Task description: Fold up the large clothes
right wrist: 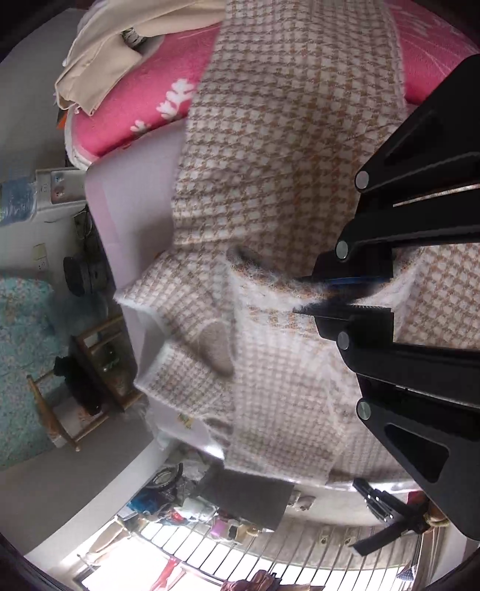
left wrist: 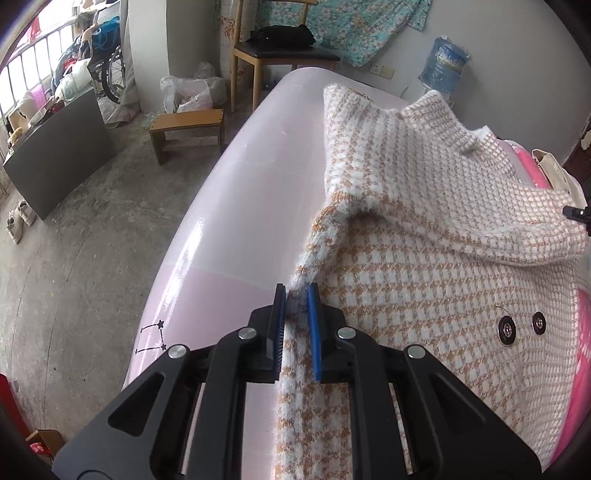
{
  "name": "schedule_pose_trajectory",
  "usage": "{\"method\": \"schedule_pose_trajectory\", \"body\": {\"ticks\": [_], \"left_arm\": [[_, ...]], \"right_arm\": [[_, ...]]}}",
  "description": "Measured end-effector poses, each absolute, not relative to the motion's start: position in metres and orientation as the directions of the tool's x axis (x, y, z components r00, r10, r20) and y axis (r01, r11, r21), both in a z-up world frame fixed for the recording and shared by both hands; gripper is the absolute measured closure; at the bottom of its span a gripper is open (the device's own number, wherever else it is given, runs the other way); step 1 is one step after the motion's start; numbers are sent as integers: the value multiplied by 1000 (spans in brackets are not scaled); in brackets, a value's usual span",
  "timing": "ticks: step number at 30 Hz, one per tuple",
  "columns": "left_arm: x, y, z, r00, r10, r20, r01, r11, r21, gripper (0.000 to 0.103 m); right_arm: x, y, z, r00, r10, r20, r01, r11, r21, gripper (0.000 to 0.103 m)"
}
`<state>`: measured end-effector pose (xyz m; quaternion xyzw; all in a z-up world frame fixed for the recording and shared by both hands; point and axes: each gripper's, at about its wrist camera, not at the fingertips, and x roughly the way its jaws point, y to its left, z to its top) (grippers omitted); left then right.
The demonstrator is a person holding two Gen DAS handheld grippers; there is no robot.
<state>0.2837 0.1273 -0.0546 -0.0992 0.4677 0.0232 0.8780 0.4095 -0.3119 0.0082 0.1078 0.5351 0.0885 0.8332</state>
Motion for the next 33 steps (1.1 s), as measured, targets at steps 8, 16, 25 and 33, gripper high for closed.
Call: {"method": "schedule_pose_trajectory", "body": {"ticks": [8,16,25,33], "left_arm": [[279,133,-49,562,-98,-822,-111,975,-192,92],[271,151,0,638,-138,-758,-49,975,-218,92],[361,103,8,616,-288,-733,99,952,-290,91],[452,78,-44,548,-119,-828,52,993,-109,87]], "right_arm": [[417,-314,-47,376,93,-922,-28,996,89,81],[387,-316,-14,520,-67,-852,13,997,-70,73],[388,-261,-46,484,67,-872,-199,979,-35,70],[389,-272,-33,515,43,-856,-147,988,-38,66]]}}
